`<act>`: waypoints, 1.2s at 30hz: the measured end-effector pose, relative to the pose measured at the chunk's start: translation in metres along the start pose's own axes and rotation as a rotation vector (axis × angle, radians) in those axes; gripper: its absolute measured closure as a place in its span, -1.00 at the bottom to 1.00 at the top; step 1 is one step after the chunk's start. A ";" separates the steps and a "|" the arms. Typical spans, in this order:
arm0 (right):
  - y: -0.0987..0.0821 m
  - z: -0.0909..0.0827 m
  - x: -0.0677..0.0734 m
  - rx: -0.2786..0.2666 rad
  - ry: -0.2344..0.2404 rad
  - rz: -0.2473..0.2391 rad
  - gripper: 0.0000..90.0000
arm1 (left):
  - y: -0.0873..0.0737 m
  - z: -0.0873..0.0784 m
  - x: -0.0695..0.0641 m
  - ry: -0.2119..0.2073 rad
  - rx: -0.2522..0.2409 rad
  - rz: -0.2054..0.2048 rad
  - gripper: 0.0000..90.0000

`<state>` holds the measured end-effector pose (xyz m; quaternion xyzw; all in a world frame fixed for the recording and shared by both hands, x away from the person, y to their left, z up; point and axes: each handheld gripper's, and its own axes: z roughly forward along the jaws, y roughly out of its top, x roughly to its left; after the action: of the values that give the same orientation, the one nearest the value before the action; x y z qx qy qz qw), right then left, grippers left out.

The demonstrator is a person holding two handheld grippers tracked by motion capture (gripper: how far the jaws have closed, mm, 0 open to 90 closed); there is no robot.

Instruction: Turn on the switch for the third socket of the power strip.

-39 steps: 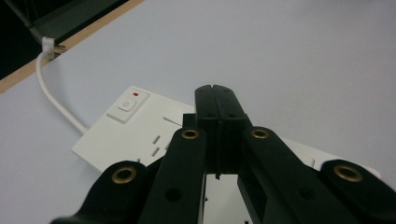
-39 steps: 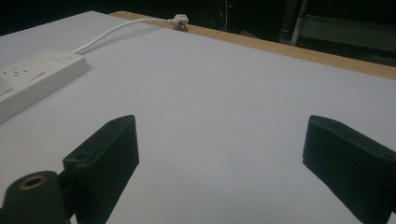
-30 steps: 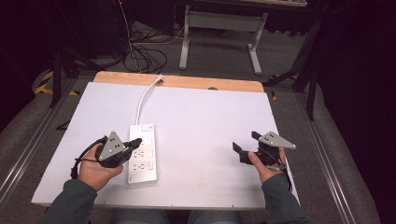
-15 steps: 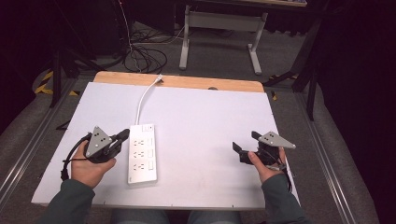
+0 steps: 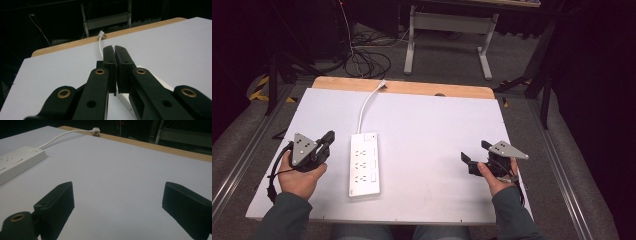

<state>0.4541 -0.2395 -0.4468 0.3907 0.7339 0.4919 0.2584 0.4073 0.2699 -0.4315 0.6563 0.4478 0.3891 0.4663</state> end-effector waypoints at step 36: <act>0.000 0.001 0.000 0.003 0.001 -0.005 -0.75 | 0.003 -0.005 0.009 0.223 -0.008 -0.082 0.16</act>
<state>0.4546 -0.2392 -0.4471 0.3888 0.7358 0.4905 0.2585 0.4059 0.2794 -0.4260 0.5884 0.5218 0.4419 0.4316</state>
